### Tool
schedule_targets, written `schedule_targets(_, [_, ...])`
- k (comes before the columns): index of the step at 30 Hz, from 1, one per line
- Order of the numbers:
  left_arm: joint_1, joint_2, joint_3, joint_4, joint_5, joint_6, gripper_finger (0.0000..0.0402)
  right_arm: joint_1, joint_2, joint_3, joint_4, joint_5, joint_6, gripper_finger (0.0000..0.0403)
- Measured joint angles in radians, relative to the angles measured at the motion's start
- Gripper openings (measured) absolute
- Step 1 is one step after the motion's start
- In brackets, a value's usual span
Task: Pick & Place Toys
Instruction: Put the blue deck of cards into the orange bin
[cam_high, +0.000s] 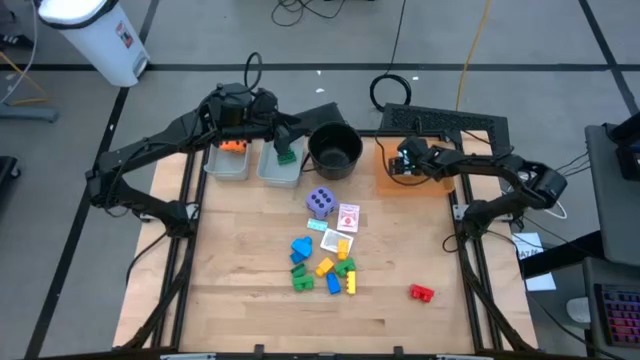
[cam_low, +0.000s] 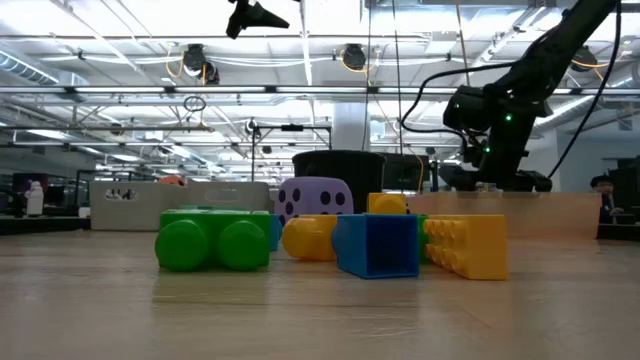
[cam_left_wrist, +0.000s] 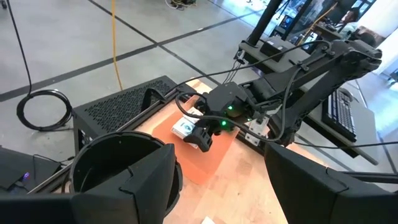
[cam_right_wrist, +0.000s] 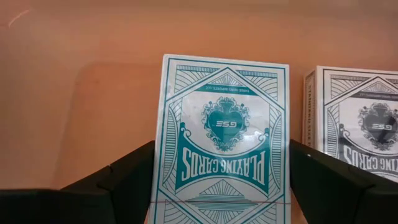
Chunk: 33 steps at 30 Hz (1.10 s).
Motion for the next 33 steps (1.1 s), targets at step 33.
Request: schedule_targets(33, [0.0,0.0,0.0,-0.002,-0.023,-0.001,0.0255,-0.026,0.013,0.0,0.014,0.05,-0.067,0.0328])
